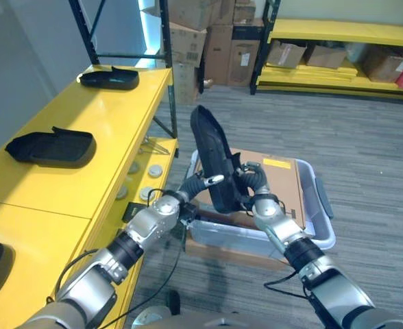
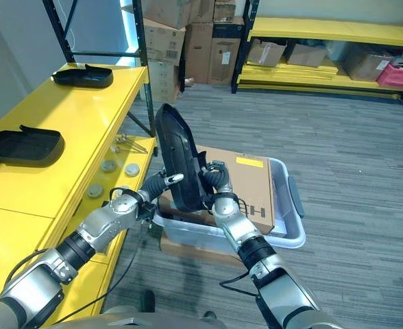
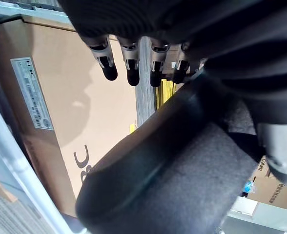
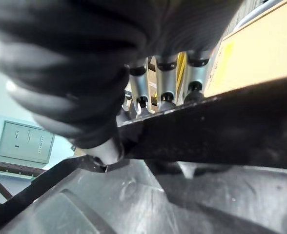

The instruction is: Move parts from the plastic box to the shelf.

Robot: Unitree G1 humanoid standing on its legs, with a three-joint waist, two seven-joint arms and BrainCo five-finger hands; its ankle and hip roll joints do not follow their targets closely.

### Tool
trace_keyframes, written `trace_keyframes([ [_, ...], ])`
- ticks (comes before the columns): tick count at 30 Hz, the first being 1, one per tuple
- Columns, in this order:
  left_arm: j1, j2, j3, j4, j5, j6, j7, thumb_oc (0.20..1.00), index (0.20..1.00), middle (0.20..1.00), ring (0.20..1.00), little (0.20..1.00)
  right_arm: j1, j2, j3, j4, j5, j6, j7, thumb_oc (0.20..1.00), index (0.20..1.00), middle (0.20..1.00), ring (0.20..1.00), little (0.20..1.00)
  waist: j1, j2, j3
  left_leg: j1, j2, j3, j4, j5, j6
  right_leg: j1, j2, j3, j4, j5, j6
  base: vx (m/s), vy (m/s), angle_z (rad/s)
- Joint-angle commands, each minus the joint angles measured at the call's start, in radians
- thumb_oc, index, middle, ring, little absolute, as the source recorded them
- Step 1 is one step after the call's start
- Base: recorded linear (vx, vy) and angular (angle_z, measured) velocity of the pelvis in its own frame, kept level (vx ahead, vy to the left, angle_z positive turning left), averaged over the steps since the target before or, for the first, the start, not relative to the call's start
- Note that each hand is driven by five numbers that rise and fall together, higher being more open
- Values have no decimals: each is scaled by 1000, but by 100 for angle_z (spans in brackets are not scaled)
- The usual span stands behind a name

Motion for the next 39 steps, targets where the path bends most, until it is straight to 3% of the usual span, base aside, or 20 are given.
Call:
trace_keyframes([
  [1, -67, -74, -64, 76, 16, -60, -15, 1000, 1000, 1000, 1000, 1000, -114, 39, 17, -24, -9, -59, -17, 200, 200, 200, 200, 200, 32, -1, -41, 76, 54, 35, -1, -129, -27, -49, -26, -16, 4, -28, 60, 0, 0, 0],
  [6, -90, -83, -81, 65, 44, -86, -8, 1000, 1000, 1000, 1000, 1000, -125, 50, 27, -16, -8, -53, -20, 200, 200, 200, 200, 200, 29, 0, -42, 77, 53, 35, -3, -130, -27, -47, -25, -16, 2, -28, 61, 0, 0, 0],
  [7, -94, -86, -83, 66, 44, -97, -15, 834, 834, 834, 834, 834, -126, 50, 27, -14, -6, -55, -16, 200, 200, 200, 200, 200, 27, -1, -43, 77, 53, 36, -3, -131, -28, -48, -25, -16, 1, -28, 62, 0, 0, 0],
  [8, -95, -87, -84, 65, 44, -99, -15, 598, 598, 598, 598, 598, -125, 50, 27, -15, -5, -56, -15, 200, 200, 200, 200, 200, 27, -1, -43, 77, 53, 35, -3, -131, -28, -48, -25, -15, 1, -27, 62, 0, 0, 0],
  [9, -101, -86, -90, 54, 65, -110, -7, 200, 200, 200, 200, 200, -122, 51, 27, -17, -6, -60, -10, 200, 200, 200, 200, 200, 23, -1, -45, 79, 53, 37, -3, -132, -27, -48, -25, -13, 3, -29, 62, 0, 0, 0],
  [28, -104, -82, -95, 22, 82, -143, 29, 200, 200, 200, 200, 200, -110, 59, 25, -37, 1, -51, -6, 200, 200, 200, 200, 200, 16, -2, -47, 85, 53, 40, -3, -134, -27, -44, -22, -7, 3, -31, 61, 0, 0, 0],
  [34, -115, -77, -93, 8, 151, -178, 54, 200, 200, 200, 200, 200, -112, 69, 27, -39, 22, -59, -16, 200, 200, 200, 200, 200, 18, -1, -47, 85, 52, 38, -3, -135, -26, -42, -23, -9, 1, -30, 61, 0, 0, 0],
  [35, -118, -75, -93, 6, 164, -184, 62, 200, 200, 200, 200, 200, -113, 70, 24, -40, 34, -64, -14, 275, 275, 275, 275, 275, 18, -2, -48, 85, 52, 38, -3, -135, -27, -42, -23, -9, 0, -30, 61, 0, 0, 0],
  [36, -121, -69, -88, -1, 169, -185, 76, 200, 200, 200, 200, 200, -111, 69, 20, -47, 52, -65, -14, 871, 871, 871, 871, 871, 18, -3, -49, 85, 52, 38, -3, -135, -28, -41, -23, -9, -1, -29, 62, 0, 0, 0],
  [37, -122, -64, -82, -14, 181, -181, 89, 200, 200, 200, 200, 200, -108, 71, 17, -54, 61, -63, -18, 1000, 1000, 1000, 1000, 1000, 19, -3, -48, 86, 52, 38, -3, -135, -28, -40, -23, -9, -1, -29, 62, 0, 0, 0],
  [39, -121, -53, -71, -24, 195, -188, 107, 200, 200, 200, 200, 200, -104, 72, 9, -68, 79, -57, -25, 1000, 1000, 1000, 1000, 1000, 20, -2, -48, 87, 52, 38, -3, -135, -29, -40, -22, -9, -1, -29, 62, 0, 0, 0],
])
